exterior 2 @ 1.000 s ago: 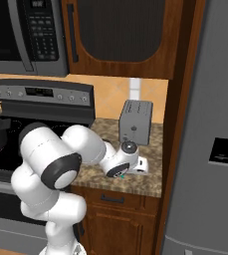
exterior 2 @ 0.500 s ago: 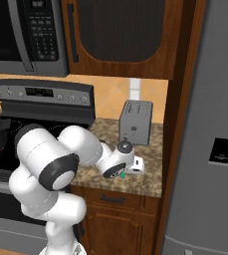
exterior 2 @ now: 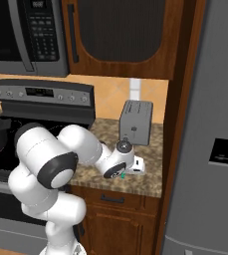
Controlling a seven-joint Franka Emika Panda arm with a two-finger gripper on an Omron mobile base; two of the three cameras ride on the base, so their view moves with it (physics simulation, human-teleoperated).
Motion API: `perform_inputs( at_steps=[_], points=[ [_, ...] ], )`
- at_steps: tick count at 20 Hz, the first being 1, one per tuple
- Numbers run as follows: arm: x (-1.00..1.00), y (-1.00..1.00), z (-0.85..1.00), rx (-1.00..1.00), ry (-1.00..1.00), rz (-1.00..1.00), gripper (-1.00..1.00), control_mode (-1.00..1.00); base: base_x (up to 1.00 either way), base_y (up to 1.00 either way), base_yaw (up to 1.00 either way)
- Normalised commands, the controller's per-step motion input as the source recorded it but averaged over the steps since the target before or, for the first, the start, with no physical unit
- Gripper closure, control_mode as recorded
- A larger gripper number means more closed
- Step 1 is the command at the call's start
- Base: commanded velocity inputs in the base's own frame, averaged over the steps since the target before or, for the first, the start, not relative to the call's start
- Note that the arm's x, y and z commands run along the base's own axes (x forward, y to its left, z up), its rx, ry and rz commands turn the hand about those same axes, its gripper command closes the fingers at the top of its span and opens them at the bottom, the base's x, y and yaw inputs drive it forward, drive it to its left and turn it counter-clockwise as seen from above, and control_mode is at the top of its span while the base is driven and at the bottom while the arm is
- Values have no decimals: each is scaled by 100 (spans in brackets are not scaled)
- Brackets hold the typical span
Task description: Put the carrot and mushroom in the pot. Retrieve the spatula and lightly stir the vegetables in the pot.
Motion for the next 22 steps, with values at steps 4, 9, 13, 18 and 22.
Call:
perform_inputs(
  at_steps=[4,9,13,18,22],
  points=[
    [-34,2,-57,0,4,0,-100,-100,0,0,0],
    [-52,3,-58,0,8,0,100,-100,0,0,0],
    [-72,16,-64,0,4,1,100,-100,0,0,0],
    [-21,51,-88,0,6,6,100,-100,0,0,0],
    [-24,62,-63,3,0,20,100,-100,0,0,0]
  ],
)
